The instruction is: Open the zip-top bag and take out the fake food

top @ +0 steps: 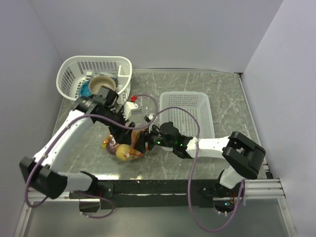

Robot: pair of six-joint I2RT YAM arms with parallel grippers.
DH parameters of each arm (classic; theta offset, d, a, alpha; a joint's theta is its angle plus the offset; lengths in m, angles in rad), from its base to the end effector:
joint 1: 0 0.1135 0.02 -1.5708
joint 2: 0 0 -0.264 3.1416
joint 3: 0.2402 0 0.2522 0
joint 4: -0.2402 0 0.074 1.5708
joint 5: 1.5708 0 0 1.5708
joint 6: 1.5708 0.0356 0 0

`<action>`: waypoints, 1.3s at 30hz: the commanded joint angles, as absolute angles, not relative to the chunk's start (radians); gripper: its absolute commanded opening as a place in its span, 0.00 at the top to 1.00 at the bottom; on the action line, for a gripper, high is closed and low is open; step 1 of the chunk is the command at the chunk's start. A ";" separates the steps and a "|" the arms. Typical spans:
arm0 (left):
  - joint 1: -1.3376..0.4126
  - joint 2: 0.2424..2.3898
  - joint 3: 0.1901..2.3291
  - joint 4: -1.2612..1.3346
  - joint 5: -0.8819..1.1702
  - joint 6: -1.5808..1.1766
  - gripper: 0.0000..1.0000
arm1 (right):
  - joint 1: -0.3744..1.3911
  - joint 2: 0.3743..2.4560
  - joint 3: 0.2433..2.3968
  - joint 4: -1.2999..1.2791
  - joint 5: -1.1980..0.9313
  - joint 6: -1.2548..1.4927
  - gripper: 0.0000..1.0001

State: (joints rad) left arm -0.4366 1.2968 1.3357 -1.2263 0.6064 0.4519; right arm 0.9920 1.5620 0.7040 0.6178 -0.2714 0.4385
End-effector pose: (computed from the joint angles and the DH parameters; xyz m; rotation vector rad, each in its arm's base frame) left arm 0.1995 -0.1155 0.3414 1.2802 2.3163 -0.8225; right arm 0.1717 0.2802 0.2056 -0.7448 1.8461 1.2225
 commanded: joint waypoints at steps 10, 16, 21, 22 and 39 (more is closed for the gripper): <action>-0.175 1.287 1.048 -0.849 0.160 0.552 0.22 | 1.072 1.511 0.698 0.402 0.047 0.281 0.00; -0.170 1.330 0.971 -0.841 0.136 0.554 0.26 | 1.121 1.588 0.712 0.434 0.049 0.224 0.00; -0.175 1.335 1.005 -0.893 0.189 0.529 0.28 | 1.137 1.589 0.678 0.518 -0.034 0.219 0.00; -0.182 1.333 1.011 -0.891 0.201 0.509 0.28 | 1.140 1.588 0.675 0.553 -0.052 0.215 0.00; -0.367 1.324 0.954 -0.874 0.184 0.423 0.31 | 1.172 1.774 0.844 0.512 0.207 0.124 0.00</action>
